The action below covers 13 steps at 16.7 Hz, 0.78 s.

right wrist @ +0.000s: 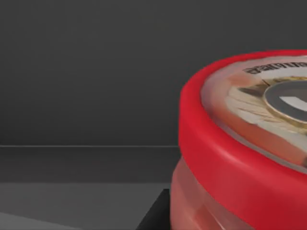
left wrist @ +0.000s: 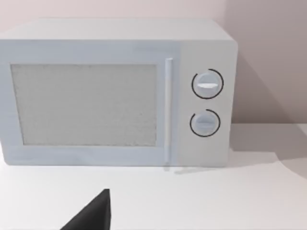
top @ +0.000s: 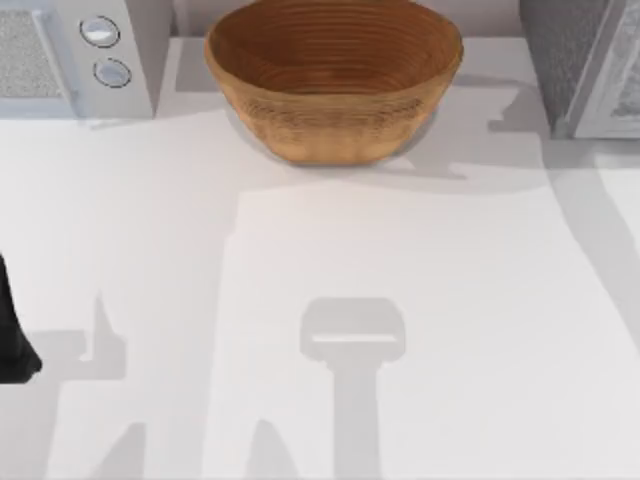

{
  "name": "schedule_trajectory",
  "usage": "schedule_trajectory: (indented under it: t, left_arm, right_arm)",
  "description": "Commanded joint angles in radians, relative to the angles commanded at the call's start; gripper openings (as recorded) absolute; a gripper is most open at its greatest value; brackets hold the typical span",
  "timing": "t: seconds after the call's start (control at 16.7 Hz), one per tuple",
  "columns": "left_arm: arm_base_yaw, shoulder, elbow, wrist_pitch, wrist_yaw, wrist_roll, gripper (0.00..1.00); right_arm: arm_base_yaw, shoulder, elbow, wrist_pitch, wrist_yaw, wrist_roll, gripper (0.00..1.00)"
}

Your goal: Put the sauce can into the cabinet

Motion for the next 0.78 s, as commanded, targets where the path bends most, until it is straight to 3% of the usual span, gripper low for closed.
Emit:
schedule_trajectory:
  t: [0.42,0.78]
  left_arm:
    - [0.000,0.000,0.000,0.000,0.000,0.000,1.00]
    - [0.000,0.000,0.000,0.000,0.000,0.000,1.00]
  right_arm:
    - [-0.007,0.014,0.010,0.001,-0.001,0.002,0.00]
    - [-0.036,0.215,0.166,0.019,-0.027,0.002,0.00]
